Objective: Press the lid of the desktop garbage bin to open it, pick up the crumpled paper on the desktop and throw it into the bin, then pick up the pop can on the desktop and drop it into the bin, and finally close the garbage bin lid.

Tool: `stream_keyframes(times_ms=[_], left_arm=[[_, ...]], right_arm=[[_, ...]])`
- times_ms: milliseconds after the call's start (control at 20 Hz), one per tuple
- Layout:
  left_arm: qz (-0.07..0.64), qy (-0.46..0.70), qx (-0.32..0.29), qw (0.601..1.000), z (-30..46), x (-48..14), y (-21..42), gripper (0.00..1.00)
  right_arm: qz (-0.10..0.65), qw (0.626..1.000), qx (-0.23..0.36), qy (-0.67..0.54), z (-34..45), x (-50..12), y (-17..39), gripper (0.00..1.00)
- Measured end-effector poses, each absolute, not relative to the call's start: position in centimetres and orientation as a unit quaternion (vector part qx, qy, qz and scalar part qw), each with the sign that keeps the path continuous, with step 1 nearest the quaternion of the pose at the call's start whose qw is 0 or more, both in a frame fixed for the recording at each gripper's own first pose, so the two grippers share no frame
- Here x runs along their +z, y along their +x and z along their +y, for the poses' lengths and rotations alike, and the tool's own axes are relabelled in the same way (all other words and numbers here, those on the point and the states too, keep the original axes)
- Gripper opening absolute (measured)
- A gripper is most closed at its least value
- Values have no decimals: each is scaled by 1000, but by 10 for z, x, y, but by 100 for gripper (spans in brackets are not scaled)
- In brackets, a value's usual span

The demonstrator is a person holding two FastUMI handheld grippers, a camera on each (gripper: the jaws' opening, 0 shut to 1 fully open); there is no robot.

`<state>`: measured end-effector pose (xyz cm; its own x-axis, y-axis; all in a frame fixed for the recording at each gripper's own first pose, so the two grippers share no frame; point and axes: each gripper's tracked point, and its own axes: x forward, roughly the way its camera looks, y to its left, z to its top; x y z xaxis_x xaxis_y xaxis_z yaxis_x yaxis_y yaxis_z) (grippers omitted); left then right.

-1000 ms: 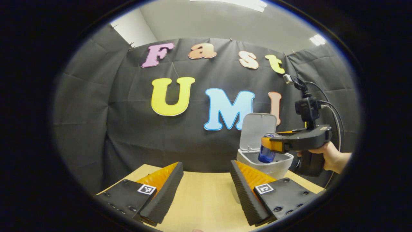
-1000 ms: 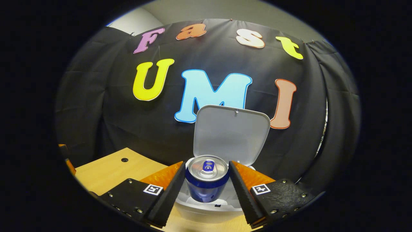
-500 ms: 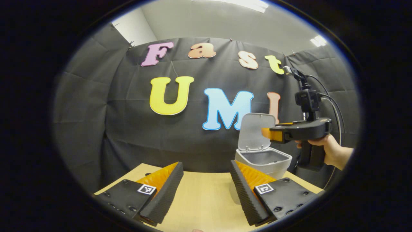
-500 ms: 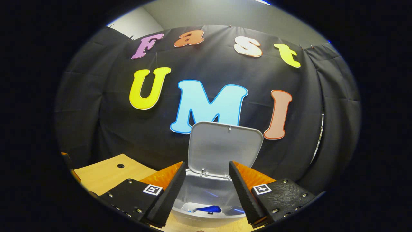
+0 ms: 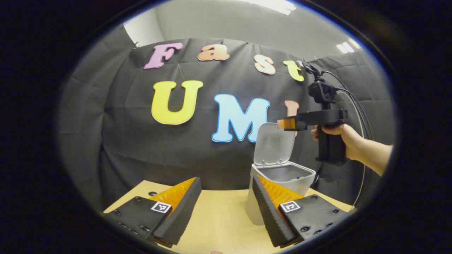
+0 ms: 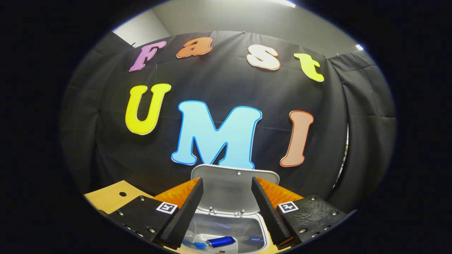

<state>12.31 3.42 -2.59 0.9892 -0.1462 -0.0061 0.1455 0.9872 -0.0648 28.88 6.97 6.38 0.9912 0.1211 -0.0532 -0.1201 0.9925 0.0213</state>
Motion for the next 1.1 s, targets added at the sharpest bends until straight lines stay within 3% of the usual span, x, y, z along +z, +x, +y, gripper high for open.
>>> stream_keyframes(times_ms=[600, 1100], left_arm=[[10, -25, -52, 998, 52, 5, 116, 94], [1, -41, -38, 998, 37, 0, 98, 95]], right_arm=[[45, 998, 36, 30, 72, 82, 363, 88], [61, 992, 68, 85, 72, 62, 335, 89]])
